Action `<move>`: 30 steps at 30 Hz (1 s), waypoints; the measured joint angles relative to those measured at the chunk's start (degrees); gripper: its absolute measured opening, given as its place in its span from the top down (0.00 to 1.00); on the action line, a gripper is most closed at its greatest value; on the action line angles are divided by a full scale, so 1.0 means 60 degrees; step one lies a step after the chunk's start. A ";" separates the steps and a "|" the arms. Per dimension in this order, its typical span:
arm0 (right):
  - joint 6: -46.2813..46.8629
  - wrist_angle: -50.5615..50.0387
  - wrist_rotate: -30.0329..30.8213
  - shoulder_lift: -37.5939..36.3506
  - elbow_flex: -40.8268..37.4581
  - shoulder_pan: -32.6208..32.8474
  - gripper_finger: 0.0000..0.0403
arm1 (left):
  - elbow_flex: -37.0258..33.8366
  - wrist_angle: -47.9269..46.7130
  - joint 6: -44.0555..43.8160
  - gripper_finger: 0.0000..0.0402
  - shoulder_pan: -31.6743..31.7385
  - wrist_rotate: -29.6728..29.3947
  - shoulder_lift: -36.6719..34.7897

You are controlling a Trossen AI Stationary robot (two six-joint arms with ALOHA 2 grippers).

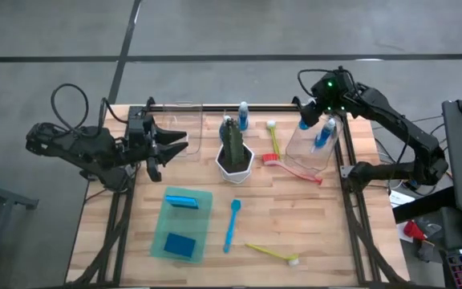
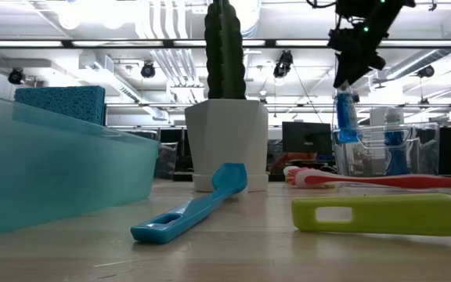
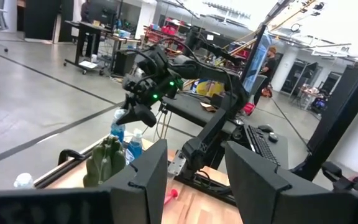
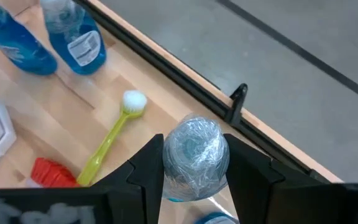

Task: Pick & Place Kitchen Sink Supplies
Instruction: Put the blue dishwashing liquid bottle into the right transparent bin

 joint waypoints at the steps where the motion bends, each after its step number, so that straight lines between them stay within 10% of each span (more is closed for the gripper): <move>1: -0.0025 0.0113 0.0002 -0.0142 -0.0175 -0.0052 0.66 | 0.0000 0.0003 0.0000 0.62 0.0003 -0.0040 0.0000; 30: -0.0168 0.2960 0.0059 -0.1198 -0.3288 -0.0362 0.66 | 0.0000 0.0222 0.0058 0.62 0.0025 -0.0120 0.0004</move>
